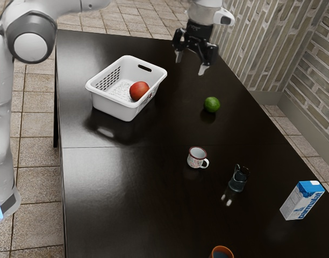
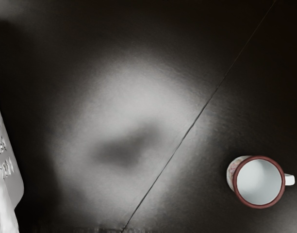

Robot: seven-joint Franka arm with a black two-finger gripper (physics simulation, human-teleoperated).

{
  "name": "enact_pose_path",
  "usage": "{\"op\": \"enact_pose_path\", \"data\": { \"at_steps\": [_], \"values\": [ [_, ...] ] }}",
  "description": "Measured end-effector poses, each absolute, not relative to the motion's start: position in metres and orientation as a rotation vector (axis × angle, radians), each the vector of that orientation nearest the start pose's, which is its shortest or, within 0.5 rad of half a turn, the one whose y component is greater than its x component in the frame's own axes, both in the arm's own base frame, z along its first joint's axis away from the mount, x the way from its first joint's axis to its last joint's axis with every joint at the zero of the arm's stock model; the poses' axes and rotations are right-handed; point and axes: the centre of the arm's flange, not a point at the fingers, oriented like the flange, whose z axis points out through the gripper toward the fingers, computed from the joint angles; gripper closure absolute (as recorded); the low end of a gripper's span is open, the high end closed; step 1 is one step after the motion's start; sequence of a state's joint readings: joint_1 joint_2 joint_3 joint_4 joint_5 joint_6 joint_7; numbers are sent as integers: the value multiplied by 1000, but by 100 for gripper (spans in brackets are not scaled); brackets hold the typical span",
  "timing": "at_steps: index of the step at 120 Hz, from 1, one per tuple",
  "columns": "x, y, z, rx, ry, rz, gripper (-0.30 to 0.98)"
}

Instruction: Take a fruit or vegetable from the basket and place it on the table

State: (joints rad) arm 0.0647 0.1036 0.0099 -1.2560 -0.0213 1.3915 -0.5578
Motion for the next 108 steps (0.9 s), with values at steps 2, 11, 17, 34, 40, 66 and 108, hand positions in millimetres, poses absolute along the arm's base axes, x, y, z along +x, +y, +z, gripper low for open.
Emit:
{"op": "enact_pose_path", "data": {
  "at_steps": [2,11,17,34,40,66,108],
  "values": [
    [561,46,696,-2979,-1078,-27,0],
    [556,59,695,-2810,-1439,34,0],
    [555,63,693,-2695,-1633,68,0],
    [540,82,700,-2366,-2108,149,0],
    [518,77,728,-2297,-2243,133,0],
    [376,-52,845,-2456,-2333,251,0],
    [394,87,710,-2250,-2508,589,0]
  ]
}}
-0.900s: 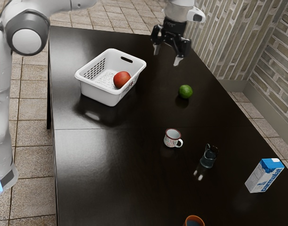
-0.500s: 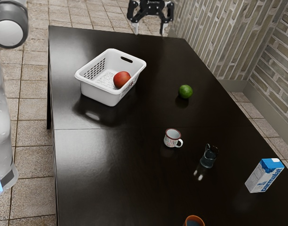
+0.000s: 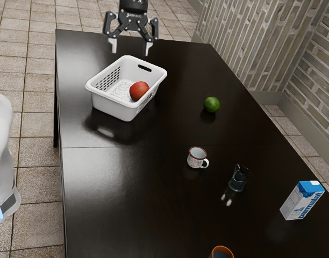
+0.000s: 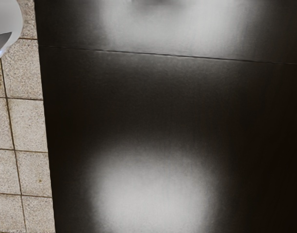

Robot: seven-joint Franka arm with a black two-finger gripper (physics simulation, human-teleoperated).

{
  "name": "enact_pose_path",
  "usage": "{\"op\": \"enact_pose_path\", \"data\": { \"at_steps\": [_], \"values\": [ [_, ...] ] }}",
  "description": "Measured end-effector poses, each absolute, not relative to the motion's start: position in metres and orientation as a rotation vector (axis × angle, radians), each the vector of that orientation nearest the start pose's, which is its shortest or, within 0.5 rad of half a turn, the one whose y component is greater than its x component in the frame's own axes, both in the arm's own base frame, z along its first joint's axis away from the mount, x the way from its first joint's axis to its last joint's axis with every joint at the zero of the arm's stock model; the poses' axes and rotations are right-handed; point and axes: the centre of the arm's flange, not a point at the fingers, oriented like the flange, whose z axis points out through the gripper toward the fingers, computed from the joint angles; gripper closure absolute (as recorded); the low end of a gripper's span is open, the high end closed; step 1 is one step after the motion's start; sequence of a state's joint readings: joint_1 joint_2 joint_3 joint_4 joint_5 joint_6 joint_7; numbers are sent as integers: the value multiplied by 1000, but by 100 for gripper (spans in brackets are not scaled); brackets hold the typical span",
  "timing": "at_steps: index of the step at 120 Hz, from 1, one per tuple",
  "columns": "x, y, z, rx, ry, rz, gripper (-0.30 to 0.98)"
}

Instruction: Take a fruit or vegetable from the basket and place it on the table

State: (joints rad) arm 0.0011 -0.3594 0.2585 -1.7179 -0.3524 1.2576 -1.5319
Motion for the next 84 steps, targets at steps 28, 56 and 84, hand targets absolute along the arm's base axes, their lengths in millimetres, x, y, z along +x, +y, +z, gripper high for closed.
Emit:
{"op": "enact_pose_path", "data": {
  "at_steps": [28,56,84],
  "values": [
    [404,181,696,1742,2107,-430,0],
    [382,211,705,2171,1799,-200,0],
    [338,327,659,2263,1707,-187,0]
  ]
}}
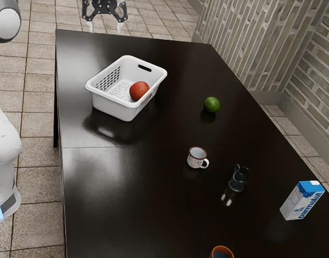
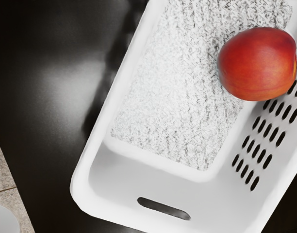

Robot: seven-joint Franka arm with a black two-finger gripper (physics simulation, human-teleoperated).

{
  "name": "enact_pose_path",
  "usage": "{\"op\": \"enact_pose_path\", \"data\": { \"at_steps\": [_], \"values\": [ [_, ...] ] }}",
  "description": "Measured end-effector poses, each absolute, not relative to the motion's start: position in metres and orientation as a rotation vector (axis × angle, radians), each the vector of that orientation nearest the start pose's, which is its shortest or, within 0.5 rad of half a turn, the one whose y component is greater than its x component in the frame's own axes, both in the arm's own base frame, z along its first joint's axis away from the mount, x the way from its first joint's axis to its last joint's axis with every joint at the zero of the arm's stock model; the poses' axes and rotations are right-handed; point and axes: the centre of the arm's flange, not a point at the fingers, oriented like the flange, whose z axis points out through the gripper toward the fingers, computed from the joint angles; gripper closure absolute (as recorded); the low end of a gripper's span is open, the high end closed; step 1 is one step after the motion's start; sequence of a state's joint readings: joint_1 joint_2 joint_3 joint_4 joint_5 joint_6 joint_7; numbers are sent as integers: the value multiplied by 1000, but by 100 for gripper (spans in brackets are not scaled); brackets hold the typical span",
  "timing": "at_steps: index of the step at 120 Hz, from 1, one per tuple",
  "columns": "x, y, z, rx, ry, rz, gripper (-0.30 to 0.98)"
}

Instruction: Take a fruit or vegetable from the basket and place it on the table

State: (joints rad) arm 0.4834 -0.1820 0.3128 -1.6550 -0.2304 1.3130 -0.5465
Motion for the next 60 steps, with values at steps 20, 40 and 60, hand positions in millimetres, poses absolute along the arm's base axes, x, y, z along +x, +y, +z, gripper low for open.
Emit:
{"op": "enact_pose_path", "data": {
  "at_steps": [20,40,60],
  "values": [
    [418,274,629,-3101,-1449,220,1],
    [436,263,624,-3280,-992,99,0],
    [429,228,655,-3399,-873,-71,1]
  ]
}}
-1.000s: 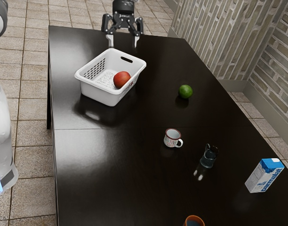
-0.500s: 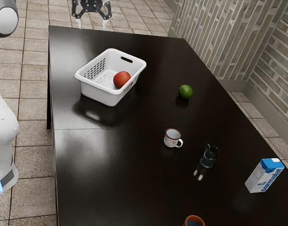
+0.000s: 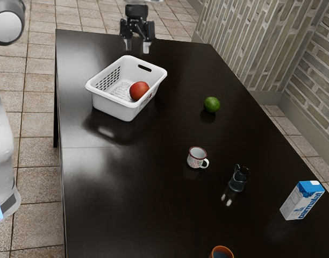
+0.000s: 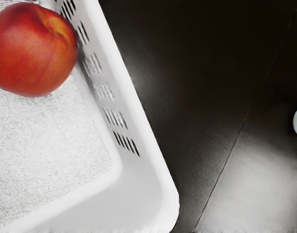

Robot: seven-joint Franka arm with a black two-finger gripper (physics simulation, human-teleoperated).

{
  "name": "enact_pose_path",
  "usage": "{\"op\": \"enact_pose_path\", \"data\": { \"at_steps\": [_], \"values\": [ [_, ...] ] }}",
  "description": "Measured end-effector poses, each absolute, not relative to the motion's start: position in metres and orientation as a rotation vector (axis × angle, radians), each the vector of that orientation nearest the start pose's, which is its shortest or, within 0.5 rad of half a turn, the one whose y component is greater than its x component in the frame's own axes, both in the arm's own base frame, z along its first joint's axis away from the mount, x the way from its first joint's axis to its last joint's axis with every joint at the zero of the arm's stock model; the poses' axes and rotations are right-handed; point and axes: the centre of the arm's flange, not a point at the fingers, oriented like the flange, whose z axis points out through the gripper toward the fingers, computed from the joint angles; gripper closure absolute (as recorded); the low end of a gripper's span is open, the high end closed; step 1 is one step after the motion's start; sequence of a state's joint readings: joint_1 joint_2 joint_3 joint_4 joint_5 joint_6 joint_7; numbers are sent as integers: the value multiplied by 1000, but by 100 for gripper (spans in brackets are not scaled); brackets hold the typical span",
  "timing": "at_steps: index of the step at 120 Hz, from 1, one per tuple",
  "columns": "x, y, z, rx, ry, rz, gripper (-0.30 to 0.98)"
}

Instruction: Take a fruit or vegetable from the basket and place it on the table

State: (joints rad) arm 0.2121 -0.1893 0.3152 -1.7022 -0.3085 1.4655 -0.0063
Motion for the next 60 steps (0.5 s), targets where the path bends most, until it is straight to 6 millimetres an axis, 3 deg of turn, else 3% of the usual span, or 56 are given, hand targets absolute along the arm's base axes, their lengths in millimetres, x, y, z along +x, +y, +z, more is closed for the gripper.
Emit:
{"op": "enact_pose_path", "data": {
  "at_steps": [11,32,38,52,60],
  "values": [
    [437,190,667,-3400,-1006,-51,2],
    [411,171,697,-3302,-1435,-51,1],
    [419,183,681,-3227,-1596,30,0],
    [452,215,623,-3014,-1958,283,0],
    [455,216,618,-2940,-2078,331,0]
  ]
}}
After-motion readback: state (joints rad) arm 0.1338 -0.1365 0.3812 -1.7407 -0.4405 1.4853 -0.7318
